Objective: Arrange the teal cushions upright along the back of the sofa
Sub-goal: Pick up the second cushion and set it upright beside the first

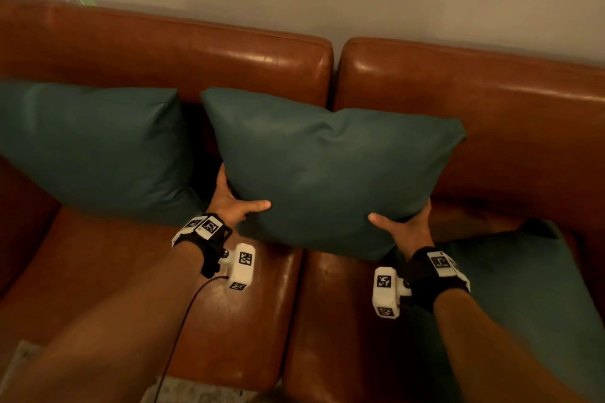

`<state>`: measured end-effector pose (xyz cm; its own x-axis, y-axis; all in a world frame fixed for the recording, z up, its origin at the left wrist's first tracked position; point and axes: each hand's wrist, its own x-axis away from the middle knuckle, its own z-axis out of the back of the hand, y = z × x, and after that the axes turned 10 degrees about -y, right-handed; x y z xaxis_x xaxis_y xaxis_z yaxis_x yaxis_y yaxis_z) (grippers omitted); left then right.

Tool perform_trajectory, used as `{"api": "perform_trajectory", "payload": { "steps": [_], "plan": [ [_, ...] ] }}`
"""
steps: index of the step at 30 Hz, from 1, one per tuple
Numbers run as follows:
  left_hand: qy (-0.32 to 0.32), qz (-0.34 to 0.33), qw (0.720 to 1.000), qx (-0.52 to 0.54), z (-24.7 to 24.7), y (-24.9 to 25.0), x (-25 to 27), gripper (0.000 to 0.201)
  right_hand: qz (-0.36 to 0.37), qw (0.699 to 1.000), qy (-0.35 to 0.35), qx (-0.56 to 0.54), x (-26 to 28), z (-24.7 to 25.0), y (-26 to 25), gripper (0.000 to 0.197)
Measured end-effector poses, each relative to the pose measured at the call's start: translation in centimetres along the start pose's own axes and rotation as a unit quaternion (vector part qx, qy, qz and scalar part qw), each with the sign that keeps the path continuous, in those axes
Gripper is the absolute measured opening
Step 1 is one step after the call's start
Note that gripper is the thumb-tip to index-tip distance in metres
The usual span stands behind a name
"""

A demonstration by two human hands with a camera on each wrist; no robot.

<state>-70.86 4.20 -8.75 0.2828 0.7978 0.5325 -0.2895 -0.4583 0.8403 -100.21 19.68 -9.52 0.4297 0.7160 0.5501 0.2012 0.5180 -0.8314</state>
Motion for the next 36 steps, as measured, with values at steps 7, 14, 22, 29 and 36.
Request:
{"api": "perform_trajectory", "payload": {
  "steps": [7, 14, 22, 29, 36],
  "plan": [
    [0.016, 0.017, 1.000, -0.015, 0.2, -0.8, -0.7, 0.120, -0.032, 0.998, -0.042, 0.019, -0.6, 0.7, 0.8, 0.134],
    [0.038, 0.001, 0.999, -0.025, -0.1, -1.0, -1.0, 0.128, -0.035, 0.994, 0.004, 0.106, -1.0, 0.6, 0.2, 0.123],
    [0.120, -0.080, 0.974, -0.176, -2.5, 0.0, 0.9, 0.140, 0.025, 0.994, -0.047, 0.100, 1.1, 1.8, 0.0, 0.139],
    [0.120, 0.016, 0.977, -0.174, -4.0, 2.8, -1.1, 0.147, -0.031, 0.991, 0.024, 0.131, -2.4, -0.1, -2.7, 0.136],
    [0.150, 0.018, 0.974, -0.171, -4.6, 2.0, -0.6, 0.144, -0.027, 0.979, -0.006, 0.202, -2.0, 1.8, -0.9, 0.139]
  ]
}}
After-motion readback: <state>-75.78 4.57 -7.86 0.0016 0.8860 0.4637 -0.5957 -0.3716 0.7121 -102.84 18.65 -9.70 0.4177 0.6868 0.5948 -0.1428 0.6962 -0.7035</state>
